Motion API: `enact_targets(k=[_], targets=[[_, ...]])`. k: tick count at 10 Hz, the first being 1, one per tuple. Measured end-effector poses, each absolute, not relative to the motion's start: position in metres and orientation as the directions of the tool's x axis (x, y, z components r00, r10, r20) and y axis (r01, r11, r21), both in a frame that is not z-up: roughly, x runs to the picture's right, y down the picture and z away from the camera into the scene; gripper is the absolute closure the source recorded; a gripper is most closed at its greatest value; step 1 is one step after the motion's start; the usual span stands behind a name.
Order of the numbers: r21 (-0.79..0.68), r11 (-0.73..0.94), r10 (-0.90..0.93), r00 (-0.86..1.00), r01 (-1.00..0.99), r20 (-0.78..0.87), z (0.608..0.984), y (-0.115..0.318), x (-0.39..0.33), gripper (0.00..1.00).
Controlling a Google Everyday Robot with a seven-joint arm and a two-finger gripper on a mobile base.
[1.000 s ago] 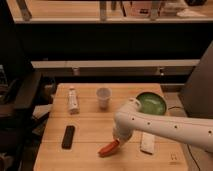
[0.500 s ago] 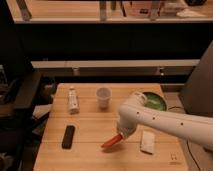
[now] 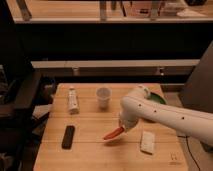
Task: Place the pepper in the ceramic cup
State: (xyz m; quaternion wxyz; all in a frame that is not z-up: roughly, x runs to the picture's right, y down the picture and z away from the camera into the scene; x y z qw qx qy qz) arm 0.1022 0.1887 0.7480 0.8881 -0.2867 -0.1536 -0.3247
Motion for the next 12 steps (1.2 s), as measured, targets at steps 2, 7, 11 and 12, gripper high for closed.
enact_targets(k=[2,7,11,12], targets=[[-0.412,0.631,-0.486,0.749,0.657,0.450,0.748,0.174,0.109,1.00],[-0.401,0.650,-0.484,0.759,0.645,0.436,0.749,0.145,0.109,1.00],[-0.393,0.666,-0.481,0.768,0.634,0.422,0.755,0.117,0.115,1.00],[-0.393,0.668,-0.480,0.769,0.632,0.421,0.755,0.112,0.114,1.00]])
